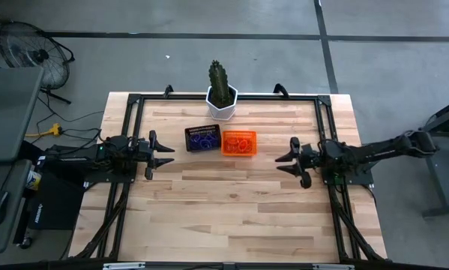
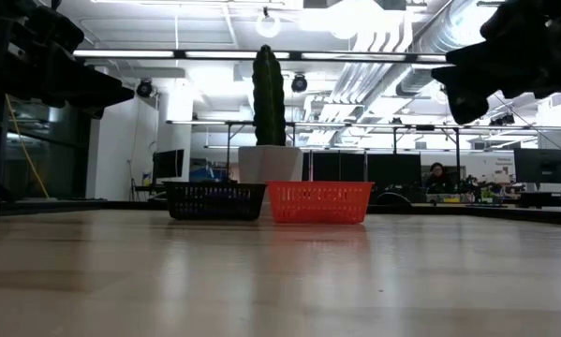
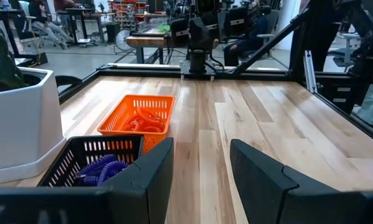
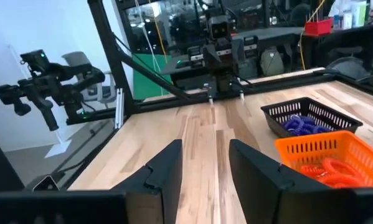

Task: Sort spring keychains
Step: Return to home position

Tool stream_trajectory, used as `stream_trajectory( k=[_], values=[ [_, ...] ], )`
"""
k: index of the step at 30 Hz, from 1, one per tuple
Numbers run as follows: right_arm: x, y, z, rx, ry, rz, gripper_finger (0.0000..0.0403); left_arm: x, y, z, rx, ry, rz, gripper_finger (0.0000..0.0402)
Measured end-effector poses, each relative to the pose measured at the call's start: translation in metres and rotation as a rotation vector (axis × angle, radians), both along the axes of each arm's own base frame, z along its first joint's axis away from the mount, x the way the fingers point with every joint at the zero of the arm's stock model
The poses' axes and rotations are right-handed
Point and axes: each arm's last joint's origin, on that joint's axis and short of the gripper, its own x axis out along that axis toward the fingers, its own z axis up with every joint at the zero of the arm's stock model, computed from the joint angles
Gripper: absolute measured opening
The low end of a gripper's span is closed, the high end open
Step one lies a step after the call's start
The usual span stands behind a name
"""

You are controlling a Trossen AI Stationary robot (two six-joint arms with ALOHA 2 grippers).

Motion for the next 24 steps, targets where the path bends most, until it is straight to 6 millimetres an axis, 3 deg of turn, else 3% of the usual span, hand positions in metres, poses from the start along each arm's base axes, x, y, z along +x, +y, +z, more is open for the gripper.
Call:
stream_trajectory(
  k=[24],
  values=[
    [-0.031,-0.001,-0.019,-0.079,0.121,0.046,0.0124,0.0,0.0,0.0,0.0,0.0,0.0,0.0156]
  ],
)
